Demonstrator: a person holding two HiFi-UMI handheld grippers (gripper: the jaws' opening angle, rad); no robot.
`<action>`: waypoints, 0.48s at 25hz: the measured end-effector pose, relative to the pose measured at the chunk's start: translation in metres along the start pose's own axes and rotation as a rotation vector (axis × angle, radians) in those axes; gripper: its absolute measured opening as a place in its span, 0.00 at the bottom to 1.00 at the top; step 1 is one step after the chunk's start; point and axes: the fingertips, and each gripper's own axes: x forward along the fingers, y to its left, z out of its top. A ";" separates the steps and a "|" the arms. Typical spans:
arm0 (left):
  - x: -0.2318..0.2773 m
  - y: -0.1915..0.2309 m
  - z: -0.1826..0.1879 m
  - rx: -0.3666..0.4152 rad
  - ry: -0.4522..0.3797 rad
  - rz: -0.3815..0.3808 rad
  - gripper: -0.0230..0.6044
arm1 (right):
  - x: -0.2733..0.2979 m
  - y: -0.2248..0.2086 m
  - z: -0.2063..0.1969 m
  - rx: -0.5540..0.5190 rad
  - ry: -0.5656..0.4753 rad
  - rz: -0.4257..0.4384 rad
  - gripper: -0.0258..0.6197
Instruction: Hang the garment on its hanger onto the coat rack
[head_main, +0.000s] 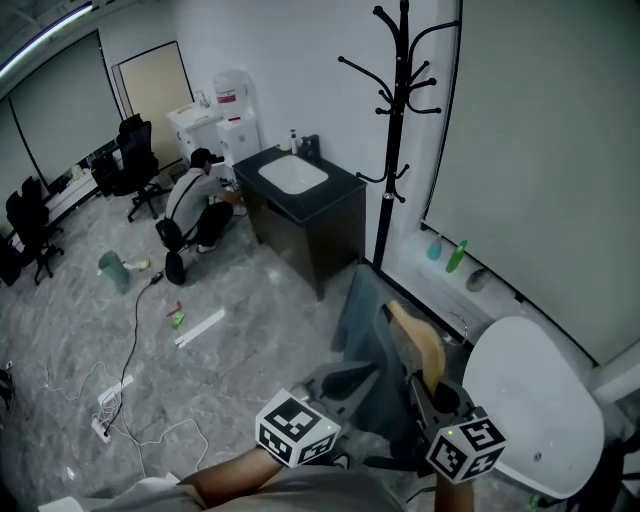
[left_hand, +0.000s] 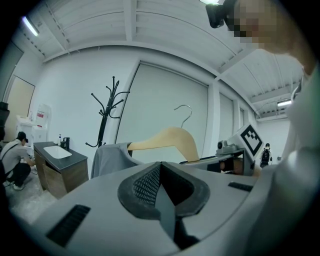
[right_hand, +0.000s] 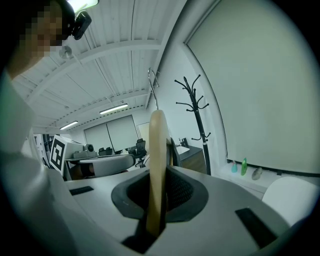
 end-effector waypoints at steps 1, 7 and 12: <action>0.003 0.001 0.001 0.001 -0.001 -0.001 0.05 | 0.001 -0.003 0.001 0.003 -0.001 -0.004 0.11; 0.032 0.023 0.004 -0.001 -0.006 -0.019 0.05 | 0.022 -0.029 0.011 0.002 0.000 -0.033 0.11; 0.067 0.059 0.011 -0.009 -0.009 -0.050 0.05 | 0.054 -0.058 0.024 -0.004 0.011 -0.068 0.11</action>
